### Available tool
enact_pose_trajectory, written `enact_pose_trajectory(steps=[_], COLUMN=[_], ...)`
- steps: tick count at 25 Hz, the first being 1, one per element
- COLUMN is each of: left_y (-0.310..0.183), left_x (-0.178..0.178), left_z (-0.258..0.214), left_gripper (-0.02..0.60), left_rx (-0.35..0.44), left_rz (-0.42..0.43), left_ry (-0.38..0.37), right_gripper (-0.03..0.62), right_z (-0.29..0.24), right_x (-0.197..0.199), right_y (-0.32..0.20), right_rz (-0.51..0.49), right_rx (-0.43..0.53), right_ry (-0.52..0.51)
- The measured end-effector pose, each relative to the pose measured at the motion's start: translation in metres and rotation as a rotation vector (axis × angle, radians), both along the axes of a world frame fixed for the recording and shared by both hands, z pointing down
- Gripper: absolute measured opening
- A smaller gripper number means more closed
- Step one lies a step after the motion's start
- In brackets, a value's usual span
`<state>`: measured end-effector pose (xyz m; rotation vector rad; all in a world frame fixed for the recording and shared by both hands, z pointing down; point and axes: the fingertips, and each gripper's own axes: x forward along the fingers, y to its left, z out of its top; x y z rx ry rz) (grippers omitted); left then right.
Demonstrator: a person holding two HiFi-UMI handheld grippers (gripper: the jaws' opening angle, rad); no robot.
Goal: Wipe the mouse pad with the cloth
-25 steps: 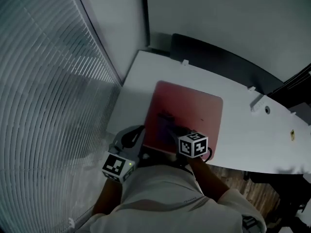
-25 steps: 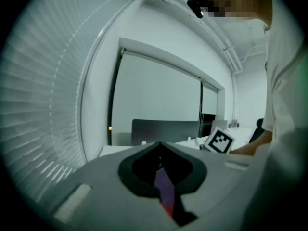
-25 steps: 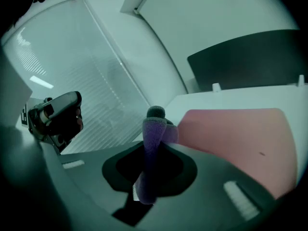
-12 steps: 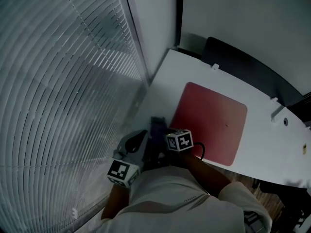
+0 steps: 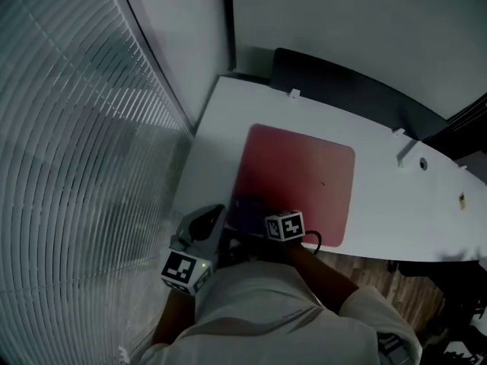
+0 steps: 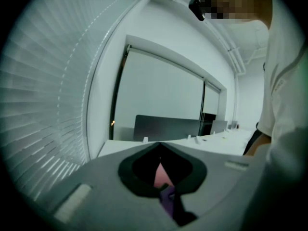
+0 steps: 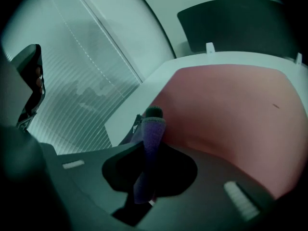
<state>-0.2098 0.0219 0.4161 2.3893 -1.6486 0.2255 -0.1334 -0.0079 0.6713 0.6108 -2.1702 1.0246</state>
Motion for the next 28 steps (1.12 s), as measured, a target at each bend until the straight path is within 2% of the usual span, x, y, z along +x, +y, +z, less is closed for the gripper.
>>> enact_pose_trajectory(steps=[10,13,21,28], left_y=[-0.044,-0.055,-0.081,-0.090], left_x=[0.112,0.139,0.202,0.254], left_z=[0.005,0.001,-0.001,-0.005], left_gripper=[0.003,0.002,0.003,0.003], left_rx=[0.024,0.043,0.074,0.075], left_rz=[0.192,0.248,0.327,0.369], left_ry=[0.052,0.046,0.044,0.039], right_gripper=[0.052,0.053,0.054,0.055], right_z=[0.023,0.021,0.029,0.031], right_x=[0.148,0.191,0.299,0.384], right_y=[-0.015,-0.016,-0.015,-0.010], right_rz=[0.180,0.226,0.360,0.484], right_rx=[-0.013,-0.014,-0.016,-0.064], right_ry=[0.074,0.097,0.136,0.131])
